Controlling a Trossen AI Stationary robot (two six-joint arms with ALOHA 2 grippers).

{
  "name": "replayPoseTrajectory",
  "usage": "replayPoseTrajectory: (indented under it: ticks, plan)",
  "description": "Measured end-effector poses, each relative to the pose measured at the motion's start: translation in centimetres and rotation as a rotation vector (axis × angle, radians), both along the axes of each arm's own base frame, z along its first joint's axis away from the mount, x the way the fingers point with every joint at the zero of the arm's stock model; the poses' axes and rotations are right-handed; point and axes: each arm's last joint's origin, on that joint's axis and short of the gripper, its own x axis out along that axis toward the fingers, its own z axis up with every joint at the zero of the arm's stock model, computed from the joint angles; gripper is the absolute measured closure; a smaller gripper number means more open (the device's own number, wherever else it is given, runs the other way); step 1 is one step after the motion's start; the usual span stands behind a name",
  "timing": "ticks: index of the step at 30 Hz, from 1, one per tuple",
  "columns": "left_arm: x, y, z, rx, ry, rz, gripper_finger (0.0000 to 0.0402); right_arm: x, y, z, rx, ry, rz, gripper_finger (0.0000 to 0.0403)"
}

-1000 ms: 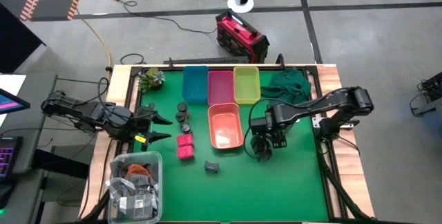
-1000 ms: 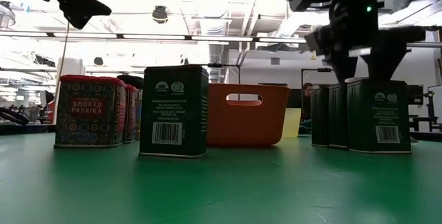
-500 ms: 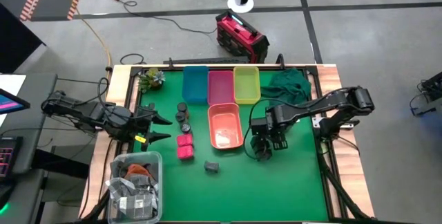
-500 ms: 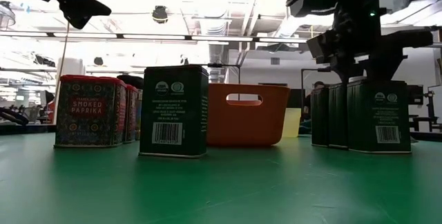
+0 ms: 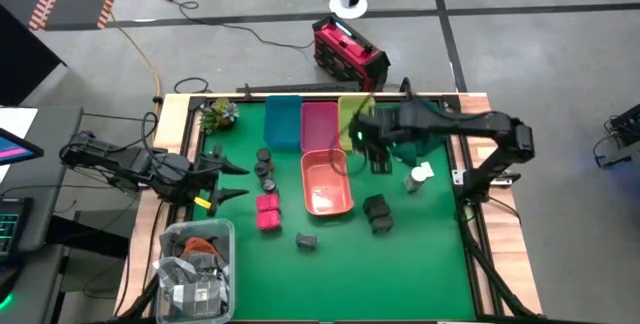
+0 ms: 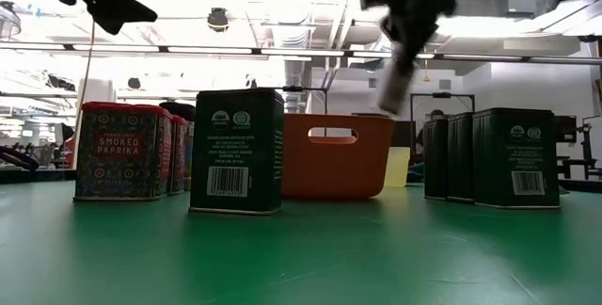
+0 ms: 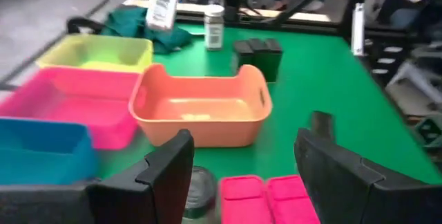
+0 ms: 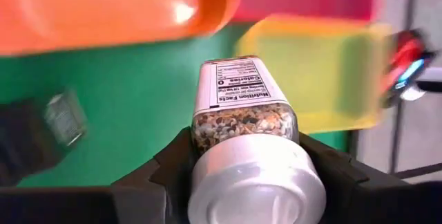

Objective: Sort spices by type
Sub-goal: Put the left white seasoning bottle into the yellow bin

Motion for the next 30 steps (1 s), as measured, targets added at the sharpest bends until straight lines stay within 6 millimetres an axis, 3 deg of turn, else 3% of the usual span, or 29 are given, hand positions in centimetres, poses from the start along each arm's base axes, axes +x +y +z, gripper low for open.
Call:
replayPoseTrajectory:
  ticks: [2, 4, 10, 14, 17, 22, 30]
  plan:
    - [0.0, 0.1, 0.0, 0.032, -0.003, 0.023, 0.0162, 0.9, -1.6, 1.1, -0.03, -0.021, -0.013, 0.0175]
    - [0.0, 0.1, 0.1, 0.04, -0.015, 0.039, 0.0162, 2.2, -3.4, 1.0, -0.036, 0.003, -0.025, 0.0175]
    - [0.1, 0.1, 0.3, -0.012, -0.033, 0.054, 0.0162, 5.3, -10.4, -3.1, -0.006, 0.182, -0.069, 0.0175]
    - [0.0, -0.3, 0.3, -0.036, -0.034, 0.03, 0.0162, 4.8, -15.7, -4.6, 0.021, 0.23, -0.161, 0.0175]
    - [-0.1, -0.5, 0.2, -0.049, -0.033, 0.014, 0.0162, 4.1, -18.4, -5.5, 0.049, 0.263, -0.202, 0.0175]
    - [-0.1, -0.6, 0.2, -0.054, -0.028, 0.003, 0.0162, 4.1, -19.5, -6.9, 0.18, 0.247, -0.202, 0.0162]
    - [-0.2, -0.6, 0.1, -0.043, -0.014, 0.002, 0.0162, 5.8, -18.7, -9.5, 0.204, 0.307, -0.131, 0.0144]
